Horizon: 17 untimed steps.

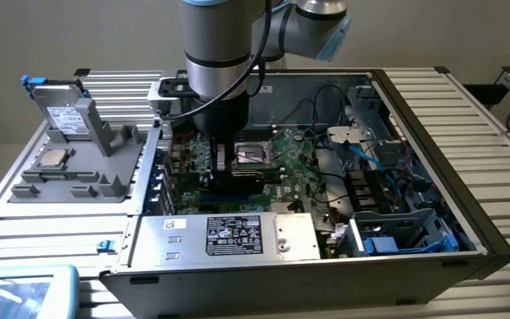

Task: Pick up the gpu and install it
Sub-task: 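Insert the gpu into the slot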

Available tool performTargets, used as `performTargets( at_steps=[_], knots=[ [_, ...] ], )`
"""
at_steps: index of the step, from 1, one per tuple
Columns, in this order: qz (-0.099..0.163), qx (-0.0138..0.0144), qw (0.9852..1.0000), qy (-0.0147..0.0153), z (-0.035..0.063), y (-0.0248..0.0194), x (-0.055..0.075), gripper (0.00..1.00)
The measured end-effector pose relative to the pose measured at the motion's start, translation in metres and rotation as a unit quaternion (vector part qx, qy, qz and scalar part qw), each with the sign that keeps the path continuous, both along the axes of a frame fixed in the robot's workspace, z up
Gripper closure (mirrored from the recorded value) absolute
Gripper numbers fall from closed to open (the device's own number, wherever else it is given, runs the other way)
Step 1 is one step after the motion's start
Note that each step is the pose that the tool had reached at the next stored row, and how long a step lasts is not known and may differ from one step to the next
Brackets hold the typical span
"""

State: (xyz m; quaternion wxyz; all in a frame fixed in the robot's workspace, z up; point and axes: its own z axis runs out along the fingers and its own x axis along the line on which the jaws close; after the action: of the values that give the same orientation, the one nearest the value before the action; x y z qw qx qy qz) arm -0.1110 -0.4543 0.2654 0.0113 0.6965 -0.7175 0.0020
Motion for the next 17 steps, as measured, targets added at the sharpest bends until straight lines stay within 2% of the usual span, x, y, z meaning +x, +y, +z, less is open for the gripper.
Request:
performTargets(
  at_steps=[17],
  knots=[
    [0.000, 0.0005, 1.0000, 0.0000, -0.0023, 0.0005, 0.0001, 0.73]
  ],
)
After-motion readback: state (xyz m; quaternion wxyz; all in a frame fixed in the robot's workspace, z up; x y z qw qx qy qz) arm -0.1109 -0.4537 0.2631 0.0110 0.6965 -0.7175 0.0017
